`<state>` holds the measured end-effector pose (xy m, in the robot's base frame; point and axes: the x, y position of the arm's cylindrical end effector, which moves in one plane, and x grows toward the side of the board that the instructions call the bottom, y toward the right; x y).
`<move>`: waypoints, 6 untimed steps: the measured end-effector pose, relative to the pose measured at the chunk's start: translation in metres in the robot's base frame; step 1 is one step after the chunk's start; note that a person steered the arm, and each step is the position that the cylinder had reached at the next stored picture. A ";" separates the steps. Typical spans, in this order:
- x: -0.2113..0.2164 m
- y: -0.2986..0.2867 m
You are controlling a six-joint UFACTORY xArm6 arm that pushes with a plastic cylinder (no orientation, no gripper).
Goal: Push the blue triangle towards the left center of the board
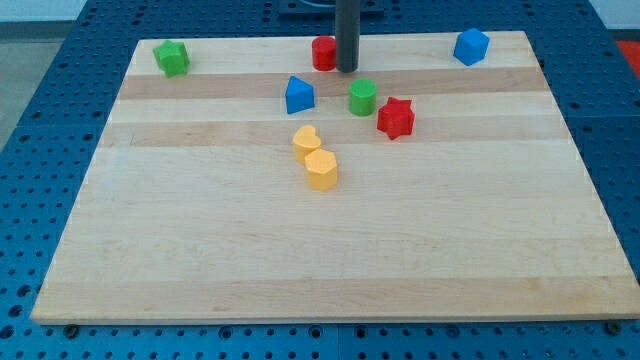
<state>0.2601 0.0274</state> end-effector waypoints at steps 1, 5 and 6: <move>0.014 0.015; 0.093 -0.077; 0.093 -0.024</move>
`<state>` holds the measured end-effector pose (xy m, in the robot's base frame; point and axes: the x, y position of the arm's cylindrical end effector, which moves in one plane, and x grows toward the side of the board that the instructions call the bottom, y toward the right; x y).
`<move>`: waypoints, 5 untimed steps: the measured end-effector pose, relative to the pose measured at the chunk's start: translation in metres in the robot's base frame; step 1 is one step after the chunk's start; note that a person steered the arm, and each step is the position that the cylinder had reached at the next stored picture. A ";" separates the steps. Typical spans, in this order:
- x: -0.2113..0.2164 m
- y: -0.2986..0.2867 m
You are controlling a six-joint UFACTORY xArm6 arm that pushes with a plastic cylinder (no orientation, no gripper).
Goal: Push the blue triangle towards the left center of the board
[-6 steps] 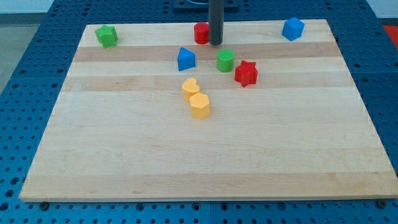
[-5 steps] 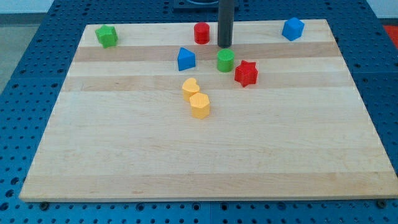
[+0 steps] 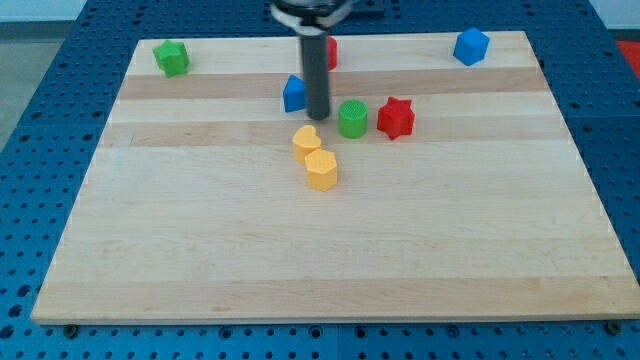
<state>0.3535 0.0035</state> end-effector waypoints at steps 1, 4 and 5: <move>-0.022 0.024; -0.006 -0.149; 0.029 -0.203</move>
